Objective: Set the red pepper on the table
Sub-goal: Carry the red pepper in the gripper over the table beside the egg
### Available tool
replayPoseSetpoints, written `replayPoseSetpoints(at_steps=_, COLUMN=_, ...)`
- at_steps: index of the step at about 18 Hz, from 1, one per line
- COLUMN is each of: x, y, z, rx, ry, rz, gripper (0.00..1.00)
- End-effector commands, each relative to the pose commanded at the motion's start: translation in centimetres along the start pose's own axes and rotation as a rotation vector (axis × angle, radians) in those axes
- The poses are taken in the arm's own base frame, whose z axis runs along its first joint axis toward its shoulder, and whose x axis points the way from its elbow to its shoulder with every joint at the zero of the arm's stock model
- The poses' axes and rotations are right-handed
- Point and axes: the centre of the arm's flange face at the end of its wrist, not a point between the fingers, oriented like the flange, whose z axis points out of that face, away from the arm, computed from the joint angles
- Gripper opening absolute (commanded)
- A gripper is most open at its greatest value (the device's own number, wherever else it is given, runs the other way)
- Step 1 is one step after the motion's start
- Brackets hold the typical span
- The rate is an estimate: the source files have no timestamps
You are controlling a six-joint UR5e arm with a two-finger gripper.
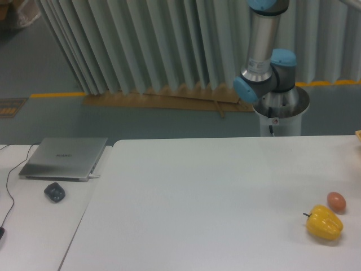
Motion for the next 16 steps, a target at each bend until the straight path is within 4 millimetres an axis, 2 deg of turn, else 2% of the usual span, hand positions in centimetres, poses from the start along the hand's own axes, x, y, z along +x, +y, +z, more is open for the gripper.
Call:
replayPoseSetpoints(at_steps=6, x=-1.3, y=-6.4, z=0.2, rx=0.024, ry=-0.017, rz=-0.02, gripper=0.5)
replayPoseSetpoints(at_steps=11, x=-2.9, y=-12.9, z=0.3, rx=0.008, ry=-0.072, rz=-0.071, gripper=0.5)
replayPoseSetpoints(at_steps=16, x=-3.8, y=-17.1, z=1.1, rx=0.0, ry=-0.082, rz=-0.116, gripper=0.48)
